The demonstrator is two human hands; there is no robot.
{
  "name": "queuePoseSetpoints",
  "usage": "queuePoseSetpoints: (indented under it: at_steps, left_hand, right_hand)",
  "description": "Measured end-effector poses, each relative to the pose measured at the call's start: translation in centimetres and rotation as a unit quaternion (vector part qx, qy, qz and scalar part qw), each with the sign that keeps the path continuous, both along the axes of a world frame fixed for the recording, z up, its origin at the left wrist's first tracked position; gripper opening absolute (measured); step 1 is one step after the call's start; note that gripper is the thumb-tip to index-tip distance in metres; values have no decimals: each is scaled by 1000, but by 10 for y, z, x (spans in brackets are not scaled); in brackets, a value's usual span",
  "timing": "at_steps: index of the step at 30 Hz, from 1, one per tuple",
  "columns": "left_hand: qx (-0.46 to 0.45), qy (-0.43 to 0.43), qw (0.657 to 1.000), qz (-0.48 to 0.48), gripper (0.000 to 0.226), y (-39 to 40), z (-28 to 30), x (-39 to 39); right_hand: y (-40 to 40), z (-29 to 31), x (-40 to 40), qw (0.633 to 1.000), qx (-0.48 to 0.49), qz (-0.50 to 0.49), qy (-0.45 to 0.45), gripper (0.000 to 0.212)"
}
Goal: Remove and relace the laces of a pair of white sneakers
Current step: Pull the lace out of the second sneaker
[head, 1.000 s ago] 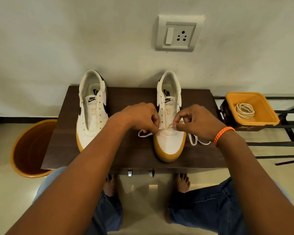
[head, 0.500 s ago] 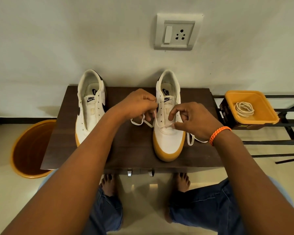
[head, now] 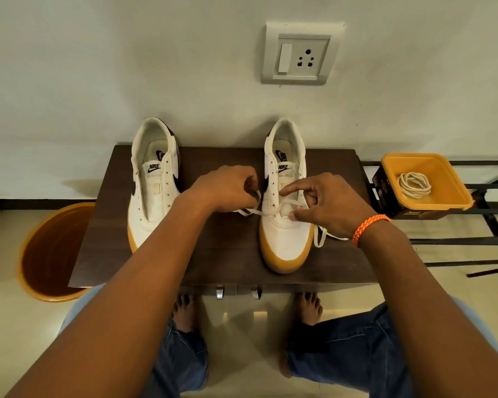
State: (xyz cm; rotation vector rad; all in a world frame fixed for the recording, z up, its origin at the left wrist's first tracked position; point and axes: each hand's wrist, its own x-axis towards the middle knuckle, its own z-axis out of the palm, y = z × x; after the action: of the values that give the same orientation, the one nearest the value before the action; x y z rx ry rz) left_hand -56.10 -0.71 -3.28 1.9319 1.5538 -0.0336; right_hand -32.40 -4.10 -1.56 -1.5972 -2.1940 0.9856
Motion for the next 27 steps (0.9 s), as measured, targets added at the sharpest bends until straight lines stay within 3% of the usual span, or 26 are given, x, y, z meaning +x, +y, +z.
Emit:
queuePoseSetpoints:
  at_steps: [2,5,7,12,16,19,23,27]
  left_hand:
    - [45,-41,998,5,29,2,-1,3]
    - [91,-157,983,19,16,0,7,9]
    - [86,-189,978,5,7,-3,13,14]
    - [22,-179,982,-57,13,-6,13,15]
    - [23,-187,980,-63,21,-7,11,17]
    - [2,-142,987,-79,33,-8,8,18]
    - [-10,-101,990,-101,25,-7,5,21]
    - [-27,-117,989,-90,25,-6,4,21]
  right_hand:
    - [0,0,1,1000,3,-4,6,47]
    - [-1,1,2,1000,6,-12,14,52]
    - [-1,2,2,1000,5,-12,13,46]
    - [-2,4,-2,1000,4,3,-9,15]
    - [-5,4,-8,999,15,-3,-46,18]
    - [-5,2,-9,998,18,-10,-54,17]
    - [-5,-2,-12,998,9,-14,-69,10]
    - [-5,-3,-11,997,9,-4,-82,9]
